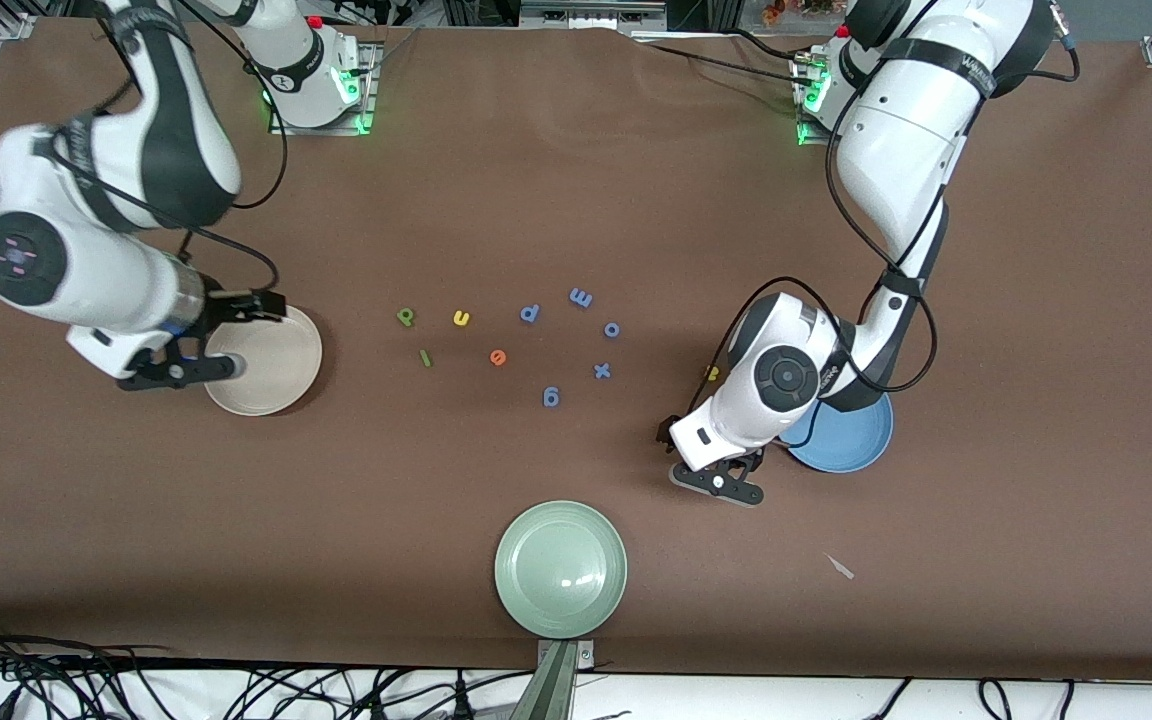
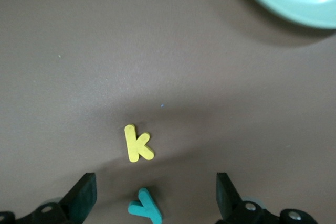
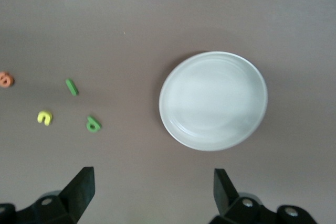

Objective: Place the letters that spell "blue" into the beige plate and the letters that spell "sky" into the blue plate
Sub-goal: 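Move the left gripper to the yellow k while the right gripper reaches letters, then grasp the yellow k with the left gripper and lift it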

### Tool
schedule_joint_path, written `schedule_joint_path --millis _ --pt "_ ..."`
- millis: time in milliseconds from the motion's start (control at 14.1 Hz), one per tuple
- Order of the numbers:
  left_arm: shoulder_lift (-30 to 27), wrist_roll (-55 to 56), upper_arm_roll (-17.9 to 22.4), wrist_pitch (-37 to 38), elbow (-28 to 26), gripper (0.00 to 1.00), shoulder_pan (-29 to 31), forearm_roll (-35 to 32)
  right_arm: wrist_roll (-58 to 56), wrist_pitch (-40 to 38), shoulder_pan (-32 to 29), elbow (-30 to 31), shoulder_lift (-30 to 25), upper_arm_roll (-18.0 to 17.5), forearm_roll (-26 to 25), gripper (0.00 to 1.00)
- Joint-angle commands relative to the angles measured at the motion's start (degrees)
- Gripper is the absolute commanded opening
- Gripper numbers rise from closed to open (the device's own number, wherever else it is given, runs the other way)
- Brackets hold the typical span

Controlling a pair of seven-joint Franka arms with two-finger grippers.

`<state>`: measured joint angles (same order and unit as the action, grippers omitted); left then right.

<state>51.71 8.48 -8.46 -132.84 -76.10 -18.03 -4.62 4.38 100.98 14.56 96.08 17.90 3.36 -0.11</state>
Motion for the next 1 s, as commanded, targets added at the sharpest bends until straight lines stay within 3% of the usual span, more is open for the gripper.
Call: schedule_joint_path --millis 0,427,711,925 --pt "1.11 -0.04 0.72 -1.36 1.04 1.0 -0.69 -5.56 7.72 7.09 3.45 4.88 0.12 0.06 0.29 1.0" --pt "4.36 0.31 0.72 -8.66 0.86 0.97 0.1 -5.4 18.46 31.52 4.33 22.89 -0.23 -5.55 0.2 1.0" --pt "4.1 0.49 0.72 -9.28 0.78 0.44 0.54 -5.49 19.35 39.02 6.52 28.1 1.43 -6.0 0.03 1.0" --pt "3.57 0.58 0.72 -9.02 0.69 0.2 1.42 -5.4 20.4 39.29 8.2 28.28 3.45 -6.0 -0.15 1.0"
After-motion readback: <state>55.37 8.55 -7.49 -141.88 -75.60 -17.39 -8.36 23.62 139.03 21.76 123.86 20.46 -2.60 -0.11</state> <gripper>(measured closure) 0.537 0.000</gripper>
